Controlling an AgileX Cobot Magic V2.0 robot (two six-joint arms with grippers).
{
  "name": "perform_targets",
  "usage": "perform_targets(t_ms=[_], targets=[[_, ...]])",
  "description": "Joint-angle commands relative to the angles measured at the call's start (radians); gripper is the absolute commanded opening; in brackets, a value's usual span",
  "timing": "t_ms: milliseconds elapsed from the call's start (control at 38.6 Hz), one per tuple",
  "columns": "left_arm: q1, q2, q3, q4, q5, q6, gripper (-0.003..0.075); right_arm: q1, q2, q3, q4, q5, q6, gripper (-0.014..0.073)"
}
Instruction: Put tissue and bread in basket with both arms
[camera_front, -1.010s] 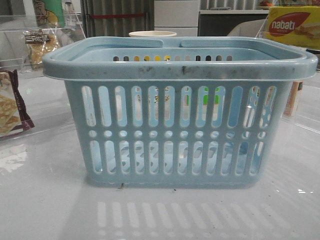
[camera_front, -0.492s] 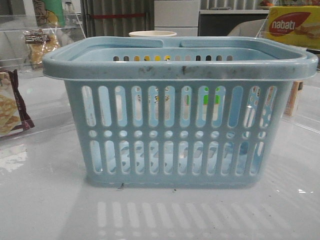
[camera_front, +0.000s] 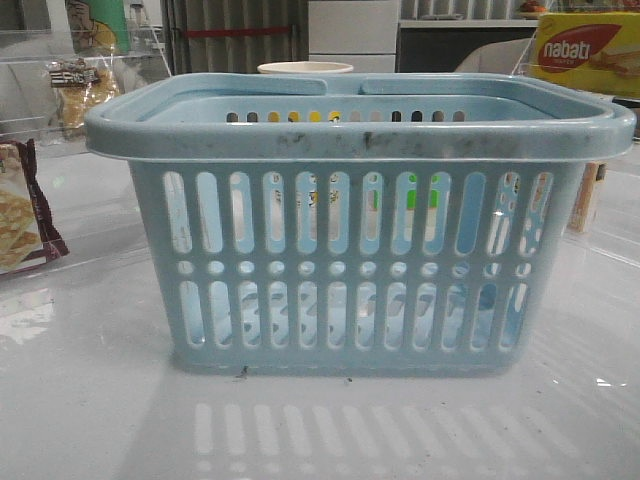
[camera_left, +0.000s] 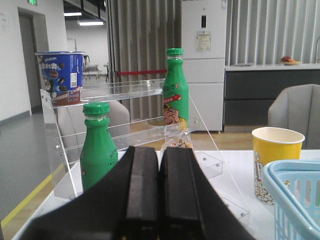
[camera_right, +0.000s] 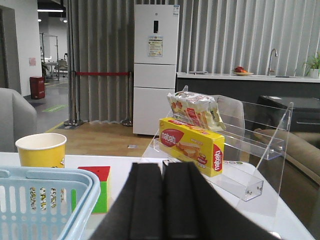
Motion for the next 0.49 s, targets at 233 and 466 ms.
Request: perform_targets(t_ms=[233,466], targets=[[-0.005,0.257,-0.291,-0.001,0.254,-0.004,0.0091,-0.002,0.252,-0.265,0.003,0.253,-0.004,0.0057],[-0.005,0.362,-0.268,-0.001,0.371,-0.004,0.0091,-0.002,0.363,-0.250,0.003,0.368,-0.004,0.0057]])
